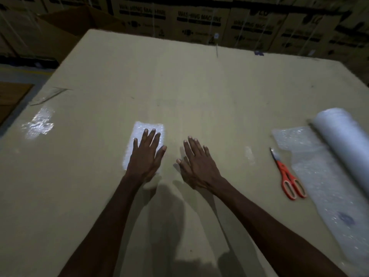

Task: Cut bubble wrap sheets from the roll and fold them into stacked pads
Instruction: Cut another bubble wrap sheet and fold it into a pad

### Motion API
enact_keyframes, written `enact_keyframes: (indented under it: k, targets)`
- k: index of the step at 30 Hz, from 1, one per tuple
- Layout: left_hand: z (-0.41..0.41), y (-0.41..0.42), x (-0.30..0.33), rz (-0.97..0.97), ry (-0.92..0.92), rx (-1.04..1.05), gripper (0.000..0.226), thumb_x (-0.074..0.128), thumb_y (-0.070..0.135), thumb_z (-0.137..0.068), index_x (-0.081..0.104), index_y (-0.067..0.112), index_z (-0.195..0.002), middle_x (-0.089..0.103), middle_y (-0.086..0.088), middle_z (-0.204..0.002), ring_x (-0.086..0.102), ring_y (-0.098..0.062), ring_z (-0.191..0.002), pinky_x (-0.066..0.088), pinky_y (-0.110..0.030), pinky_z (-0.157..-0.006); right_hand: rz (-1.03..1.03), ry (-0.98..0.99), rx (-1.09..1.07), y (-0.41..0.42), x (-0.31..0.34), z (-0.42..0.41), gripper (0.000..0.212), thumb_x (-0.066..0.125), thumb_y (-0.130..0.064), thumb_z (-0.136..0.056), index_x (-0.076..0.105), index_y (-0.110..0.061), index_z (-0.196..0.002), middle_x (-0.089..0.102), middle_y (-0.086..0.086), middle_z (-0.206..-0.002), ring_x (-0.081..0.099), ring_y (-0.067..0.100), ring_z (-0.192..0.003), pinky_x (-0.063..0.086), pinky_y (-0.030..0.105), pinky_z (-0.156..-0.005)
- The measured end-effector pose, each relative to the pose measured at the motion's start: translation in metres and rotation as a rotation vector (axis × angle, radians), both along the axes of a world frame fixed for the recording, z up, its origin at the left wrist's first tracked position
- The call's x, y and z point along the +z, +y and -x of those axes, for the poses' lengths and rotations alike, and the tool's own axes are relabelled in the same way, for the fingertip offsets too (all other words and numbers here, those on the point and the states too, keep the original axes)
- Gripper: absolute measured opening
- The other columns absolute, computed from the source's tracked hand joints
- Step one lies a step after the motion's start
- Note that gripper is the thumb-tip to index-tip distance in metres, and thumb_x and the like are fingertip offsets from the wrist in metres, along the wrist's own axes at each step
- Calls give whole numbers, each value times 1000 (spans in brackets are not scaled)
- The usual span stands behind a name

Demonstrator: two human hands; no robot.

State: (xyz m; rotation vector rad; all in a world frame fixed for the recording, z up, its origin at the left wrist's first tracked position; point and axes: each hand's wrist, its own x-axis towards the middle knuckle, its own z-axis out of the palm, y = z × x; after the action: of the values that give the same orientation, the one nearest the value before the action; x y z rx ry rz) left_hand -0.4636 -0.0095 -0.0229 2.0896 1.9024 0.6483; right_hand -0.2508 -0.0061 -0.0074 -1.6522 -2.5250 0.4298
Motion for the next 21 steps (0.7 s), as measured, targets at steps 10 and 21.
enact_keyframes:
  k: [10,21]
  targets:
    - [-259,-21,-25,61,-180,-143,84,7,71,-91,28,21,-156,18,1,-166,1,-15,-154,4,-47,-125,-50,43,-197,-29,-4,-253,79,19,-64,-101,24,-13,-161,16,9,-170,9,24,-157,9,44,-126]
    - [-511,-16,-31,36,111,-325,84,13,69,-99,38,9,-152,33,-13,-160,24,-30,-151,16,-57,-121,-262,-110,-295,-55,10,-493,64,31,-50,-102,60,-3,-136,58,19,-142,51,40,-136,38,66,-109]
